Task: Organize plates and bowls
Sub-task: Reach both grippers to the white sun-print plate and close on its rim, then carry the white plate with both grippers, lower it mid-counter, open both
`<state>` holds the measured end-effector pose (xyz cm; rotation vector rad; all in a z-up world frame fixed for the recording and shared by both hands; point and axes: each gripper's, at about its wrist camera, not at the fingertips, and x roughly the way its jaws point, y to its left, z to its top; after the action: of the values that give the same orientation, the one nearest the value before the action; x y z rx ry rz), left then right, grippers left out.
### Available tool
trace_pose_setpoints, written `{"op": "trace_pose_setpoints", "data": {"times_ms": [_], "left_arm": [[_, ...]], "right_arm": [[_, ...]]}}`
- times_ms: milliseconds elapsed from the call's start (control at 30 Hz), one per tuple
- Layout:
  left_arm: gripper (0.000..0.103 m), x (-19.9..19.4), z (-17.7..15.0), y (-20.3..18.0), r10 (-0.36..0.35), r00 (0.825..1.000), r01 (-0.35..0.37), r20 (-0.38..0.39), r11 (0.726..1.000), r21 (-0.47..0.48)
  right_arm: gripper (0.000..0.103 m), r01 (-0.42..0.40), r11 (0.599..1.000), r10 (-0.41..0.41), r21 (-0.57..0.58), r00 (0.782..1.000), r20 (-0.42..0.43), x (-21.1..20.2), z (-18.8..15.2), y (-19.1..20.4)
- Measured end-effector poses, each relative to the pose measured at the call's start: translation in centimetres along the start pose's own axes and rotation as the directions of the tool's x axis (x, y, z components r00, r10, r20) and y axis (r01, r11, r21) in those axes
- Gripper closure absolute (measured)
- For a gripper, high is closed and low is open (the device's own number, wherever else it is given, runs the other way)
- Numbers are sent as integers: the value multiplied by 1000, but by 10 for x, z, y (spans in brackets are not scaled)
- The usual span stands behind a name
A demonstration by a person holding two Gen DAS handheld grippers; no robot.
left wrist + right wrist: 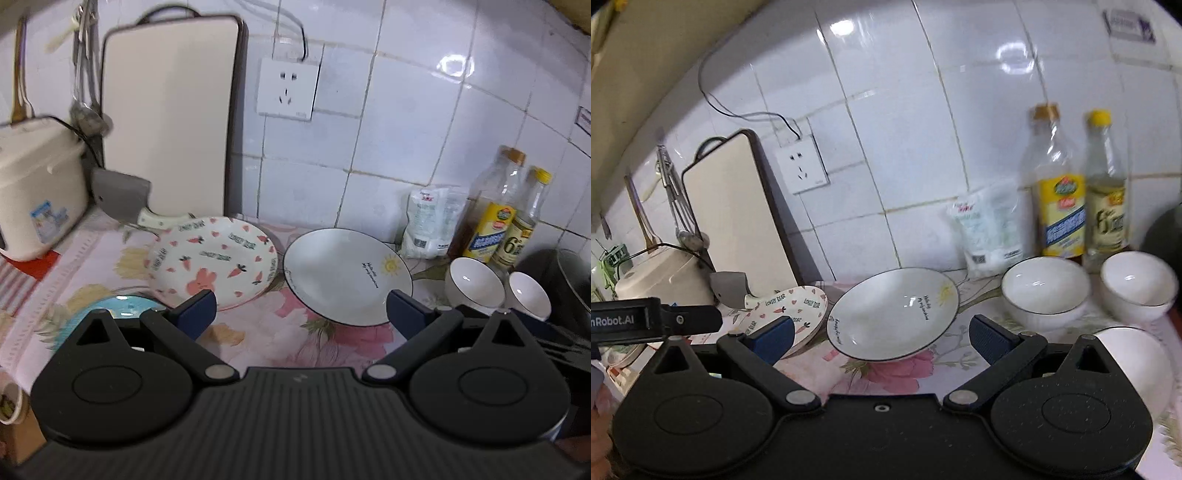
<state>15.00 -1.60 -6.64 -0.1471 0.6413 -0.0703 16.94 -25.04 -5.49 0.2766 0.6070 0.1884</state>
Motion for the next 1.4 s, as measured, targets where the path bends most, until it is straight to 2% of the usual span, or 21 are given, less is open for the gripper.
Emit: {"op": "trace_pose_setpoints", "data": {"times_ms": [67,133,267,433,533,600,667,700,733,767,833,933,1000,1067,1167,1200,1267,1400], "left_arm": [[4,20,0,3,-4,1000,4,-5,999,-42],[9,43,-2,6,-1,1000,0,-8,996,-85],[9,88,-10,7,46,999,-50,-27,990,-135],[9,137,-17,2,80,991,-94,-111,986,-134],[9,159,-20,8,105,981,-134,-160,975,-178],[9,169,-20,13,85,980,-122,-177,971,-208],[9,178,-20,17,75,976,-125,-205,961,-247],[19,181,-20,18,66,975,-123,-214,957,-264],[32,184,-20,19,54,974,-115,-221,956,-271],[40,187,-20,18,35,973,-98,-230,958,-268],[61,194,-20,18,12,968,-80,-249,960,-267],[75,197,-22,19,-34,966,-41,-256,958,-283],[80,198,-22,19,-64,964,-17,-257,953,-302],[80,198,-25,21,-86,963,-2,-254,945,-328],[84,199,-26,18,-86,968,11,-238,954,-298],[87,199,-25,12,-87,968,23,-237,965,-263],[85,197,-22,-2,-27,970,-13,-243,987,-161],[82,184,-21,-10,-7,970,-20,-244,994,-107]], "right_arm": [[2,9,999,-8,37,1000,-28,24,-1,-11],[3,25,997,-21,78,998,-59,45,-3,-21],[16,22,975,13,221,988,-157,92,-10,-45],[19,67,969,-17,237,978,-208,129,-16,-54],[23,92,960,-34,266,976,-215,145,-19,-59],[34,111,955,-48,277,973,-225,153,-19,-64],[52,127,947,-59,294,971,-230,160,-20,-68],[59,134,945,-67,298,972,-225,162,-20,-69],[78,137,947,-72,289,972,-224,165,-19,-70],[85,143,950,-79,277,970,-230,167,-19,-70],[85,145,950,-80,275,969,-236,169,-17,-70],[85,136,950,-69,282,969,-236,170,-18,-71],[85,128,946,-56,299,970,-238,172,-18,-74],[86,133,938,-53,321,968,-245,175,-19,-77],[84,129,945,-60,300,972,-227,175,-21,-75],[84,121,951,-56,286,973,-224,175,-22,-75],[83,104,970,-50,220,970,-236,175,-19,-71],[81,102,979,-53,178,964,-259,166,-12,-66]]}}
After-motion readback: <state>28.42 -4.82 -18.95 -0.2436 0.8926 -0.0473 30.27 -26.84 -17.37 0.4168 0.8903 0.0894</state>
